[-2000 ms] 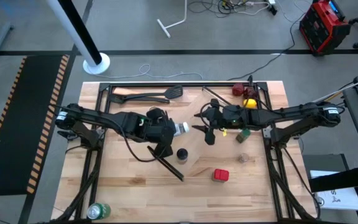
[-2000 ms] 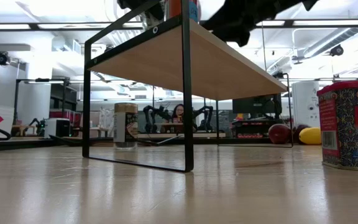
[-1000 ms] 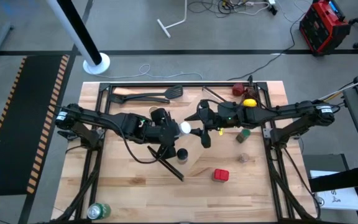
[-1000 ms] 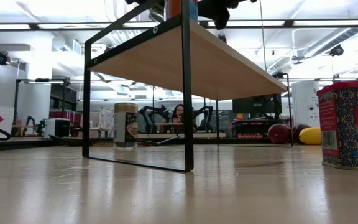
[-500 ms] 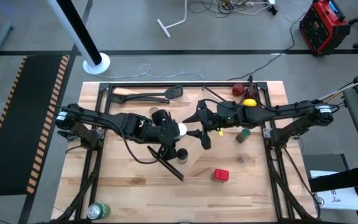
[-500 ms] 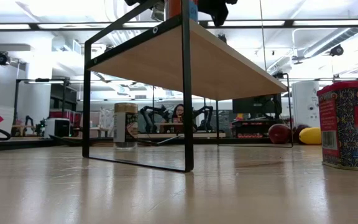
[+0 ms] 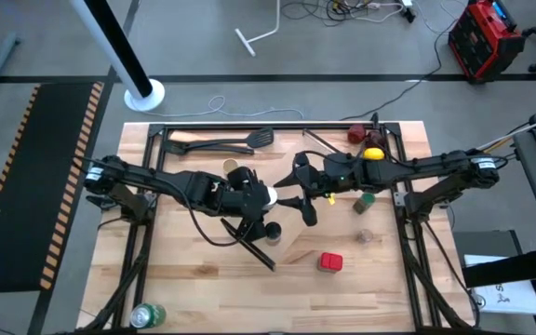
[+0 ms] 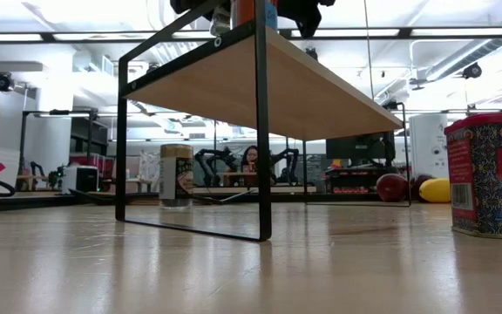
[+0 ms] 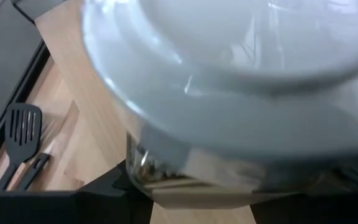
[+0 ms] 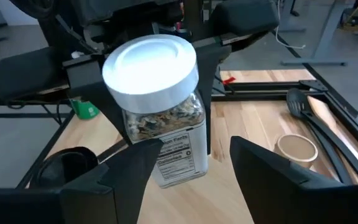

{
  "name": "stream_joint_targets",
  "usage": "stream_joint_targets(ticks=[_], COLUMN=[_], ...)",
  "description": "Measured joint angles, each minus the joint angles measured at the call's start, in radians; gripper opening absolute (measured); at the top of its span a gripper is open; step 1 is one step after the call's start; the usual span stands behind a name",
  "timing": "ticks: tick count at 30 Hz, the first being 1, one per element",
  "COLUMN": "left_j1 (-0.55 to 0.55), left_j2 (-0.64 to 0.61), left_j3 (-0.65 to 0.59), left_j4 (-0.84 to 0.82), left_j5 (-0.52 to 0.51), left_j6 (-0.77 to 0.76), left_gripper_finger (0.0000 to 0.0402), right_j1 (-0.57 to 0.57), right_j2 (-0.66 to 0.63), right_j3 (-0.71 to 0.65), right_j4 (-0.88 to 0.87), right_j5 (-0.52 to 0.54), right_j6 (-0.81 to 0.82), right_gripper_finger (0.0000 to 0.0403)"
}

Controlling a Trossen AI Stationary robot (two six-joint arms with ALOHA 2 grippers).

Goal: Shelf spices
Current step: Put the white seasoning bottle on the shelf

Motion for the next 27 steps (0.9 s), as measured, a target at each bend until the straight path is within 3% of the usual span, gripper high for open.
stream_joint_targets(ticks=[13, 27], left_j1=[-0.063, -0.154], left_j2=[-0.002, -0.014], left_j3=[-0.030, -0.090], left_j4=[-0.003, -0.038], left_j5=[-0.137, -0.192], left_j6=[-0.083, -0.349], left_gripper_finger=[0.0182, 0.0182], right_j1=[0.002, 0.002], right_j2=[-0.031, -0.090], right_j3=[0.000, -0.001], right_j4=[-0.073, -0.179], right_j5=[0.032, 0.087], right_j6=[-0.002, 0.015], right_gripper_finger=[0.0208, 0.0207])
